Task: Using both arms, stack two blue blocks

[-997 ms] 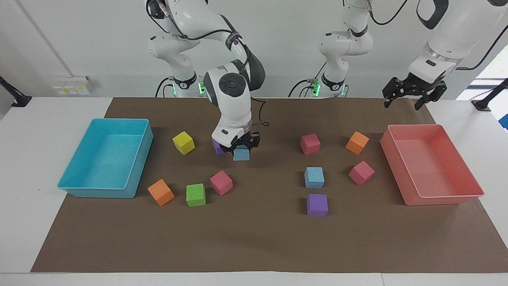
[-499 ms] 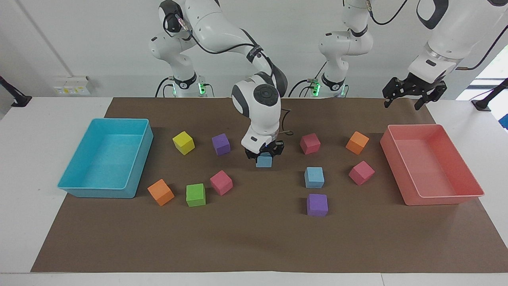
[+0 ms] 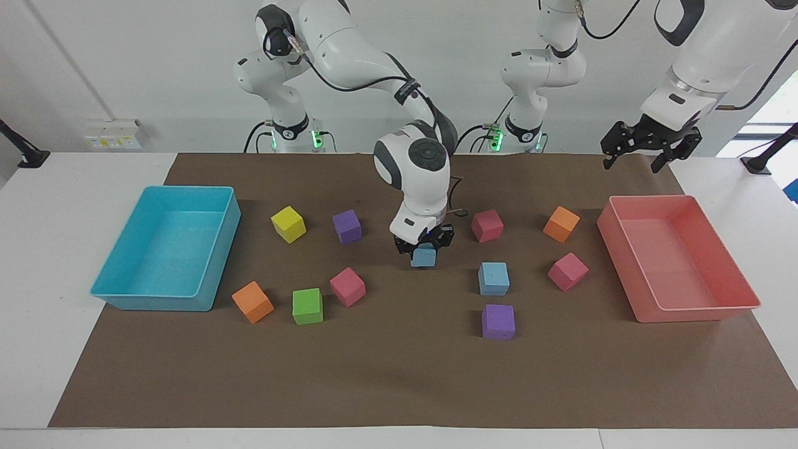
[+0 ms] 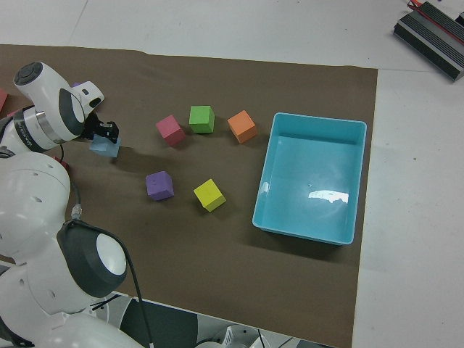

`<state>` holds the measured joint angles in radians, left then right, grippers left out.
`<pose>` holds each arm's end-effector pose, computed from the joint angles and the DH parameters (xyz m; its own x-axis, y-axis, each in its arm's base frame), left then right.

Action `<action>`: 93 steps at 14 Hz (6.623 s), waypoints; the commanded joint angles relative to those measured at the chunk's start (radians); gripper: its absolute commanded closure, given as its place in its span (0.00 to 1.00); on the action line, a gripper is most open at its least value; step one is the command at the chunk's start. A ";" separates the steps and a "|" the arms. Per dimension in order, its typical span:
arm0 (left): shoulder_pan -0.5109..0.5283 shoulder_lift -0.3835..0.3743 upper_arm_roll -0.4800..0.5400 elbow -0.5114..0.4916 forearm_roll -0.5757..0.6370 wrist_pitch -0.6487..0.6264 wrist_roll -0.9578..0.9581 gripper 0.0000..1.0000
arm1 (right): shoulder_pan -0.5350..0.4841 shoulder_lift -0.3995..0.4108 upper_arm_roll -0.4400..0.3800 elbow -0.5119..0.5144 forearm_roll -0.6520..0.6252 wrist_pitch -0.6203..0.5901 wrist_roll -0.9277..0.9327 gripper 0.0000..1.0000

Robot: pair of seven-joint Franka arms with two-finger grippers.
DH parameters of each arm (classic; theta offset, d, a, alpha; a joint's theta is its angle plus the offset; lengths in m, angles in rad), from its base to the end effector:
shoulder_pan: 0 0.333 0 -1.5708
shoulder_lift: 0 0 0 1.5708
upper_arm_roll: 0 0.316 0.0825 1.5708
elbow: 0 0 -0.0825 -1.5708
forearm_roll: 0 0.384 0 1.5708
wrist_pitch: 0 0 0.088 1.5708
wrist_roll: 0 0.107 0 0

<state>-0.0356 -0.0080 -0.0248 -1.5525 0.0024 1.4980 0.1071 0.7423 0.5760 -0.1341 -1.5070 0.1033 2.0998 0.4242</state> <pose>0.5436 -0.0327 0.6312 0.9849 -0.1665 -0.0465 -0.1665 -0.9860 0.0024 0.5680 0.4200 0.3340 0.9879 0.1542 0.0132 0.1545 -0.9877 -0.0251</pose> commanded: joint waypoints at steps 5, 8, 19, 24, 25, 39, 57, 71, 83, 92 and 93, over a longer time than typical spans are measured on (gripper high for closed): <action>0.006 -0.021 -0.001 -0.020 -0.012 -0.002 -0.006 0.00 | 0.002 -0.015 0.002 -0.074 0.016 0.043 -0.048 1.00; 0.006 -0.021 -0.001 -0.020 -0.012 -0.002 -0.006 0.00 | 0.002 -0.016 0.002 -0.078 0.016 0.043 -0.050 1.00; 0.006 -0.021 -0.001 -0.020 -0.012 -0.002 -0.006 0.00 | -0.001 -0.028 0.002 -0.105 0.024 0.048 -0.104 0.01; 0.006 -0.021 -0.001 -0.020 -0.012 -0.002 -0.006 0.00 | -0.003 -0.050 0.001 -0.094 0.024 0.045 -0.096 0.00; 0.008 -0.021 -0.001 -0.020 -0.012 -0.002 -0.006 0.00 | -0.004 -0.068 -0.001 -0.094 0.024 0.043 -0.094 0.00; 0.006 -0.021 -0.001 -0.020 -0.012 -0.002 -0.006 0.00 | -0.265 -0.263 -0.002 -0.180 0.421 -0.136 -0.458 0.00; -0.068 0.028 -0.014 -0.014 -0.013 0.194 -0.029 0.00 | -0.311 -0.142 -0.002 -0.357 0.960 -0.076 -0.706 1.00; -0.320 0.266 -0.012 -0.345 -0.016 0.792 -0.288 0.00 | -0.333 -0.119 -0.004 -0.401 1.096 -0.093 -0.706 1.00; -0.333 0.355 -0.009 -0.396 -0.016 0.915 -0.339 0.39 | -0.327 -0.119 -0.004 -0.403 1.096 -0.084 -0.706 1.00; -0.391 0.243 -0.003 -0.351 -0.004 0.766 -0.512 1.00 | -0.324 -0.119 -0.004 -0.403 1.096 -0.083 -0.706 1.00; -0.418 0.243 -0.003 -0.334 -0.004 0.748 -0.577 1.00 | -0.324 -0.119 -0.004 -0.403 1.096 -0.083 -0.706 1.00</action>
<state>-0.3866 0.2613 -0.0475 -1.9044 -0.0035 2.3011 -0.3671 0.4253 0.4629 -0.1440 -1.8963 1.1627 2.0141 -0.2480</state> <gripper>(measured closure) 0.410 0.991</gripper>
